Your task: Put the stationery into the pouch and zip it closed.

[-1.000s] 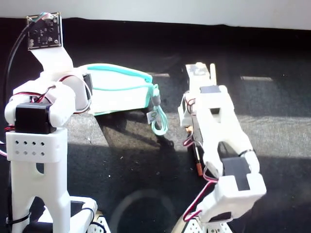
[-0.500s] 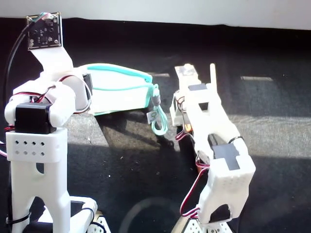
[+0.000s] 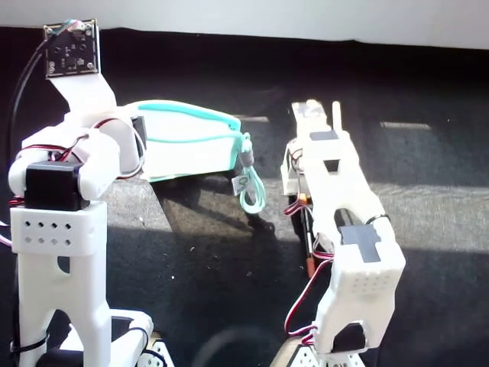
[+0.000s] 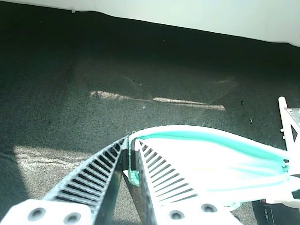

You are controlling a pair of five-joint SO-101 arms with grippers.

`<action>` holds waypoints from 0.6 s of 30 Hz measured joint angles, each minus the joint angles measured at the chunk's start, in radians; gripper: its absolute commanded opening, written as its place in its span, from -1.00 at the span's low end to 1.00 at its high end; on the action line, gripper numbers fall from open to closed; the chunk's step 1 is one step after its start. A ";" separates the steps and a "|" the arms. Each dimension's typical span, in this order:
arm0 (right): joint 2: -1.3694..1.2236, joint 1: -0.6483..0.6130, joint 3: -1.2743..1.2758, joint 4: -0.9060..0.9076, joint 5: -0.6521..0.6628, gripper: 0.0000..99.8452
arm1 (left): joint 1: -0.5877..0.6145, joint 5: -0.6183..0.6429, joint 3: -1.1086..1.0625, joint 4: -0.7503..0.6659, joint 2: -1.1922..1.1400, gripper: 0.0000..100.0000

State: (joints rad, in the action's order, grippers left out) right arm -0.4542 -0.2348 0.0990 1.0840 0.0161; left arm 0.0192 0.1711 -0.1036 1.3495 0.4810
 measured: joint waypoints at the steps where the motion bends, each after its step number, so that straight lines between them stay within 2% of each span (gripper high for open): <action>1: -0.002 0.000 -0.005 0.009 0.000 -0.99 | 0.000 0.000 0.000 0.000 0.000 -0.98; 8: 0.135 0.014 -0.006 0.075 0.000 -0.99 | 0.000 0.000 0.000 0.000 0.000 -0.98; 13: 0.410 0.074 -0.008 0.097 0.000 -0.99 | 0.000 0.000 0.000 0.000 0.000 -0.98; 18: 0.733 0.069 -0.008 0.089 0.000 -0.99 | 0.000 0.000 0.000 0.000 0.000 -0.98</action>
State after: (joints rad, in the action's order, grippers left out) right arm 0.2793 -0.1657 0.0913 1.1730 0.0161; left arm 0.0192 0.1711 -0.1036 1.3495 0.4810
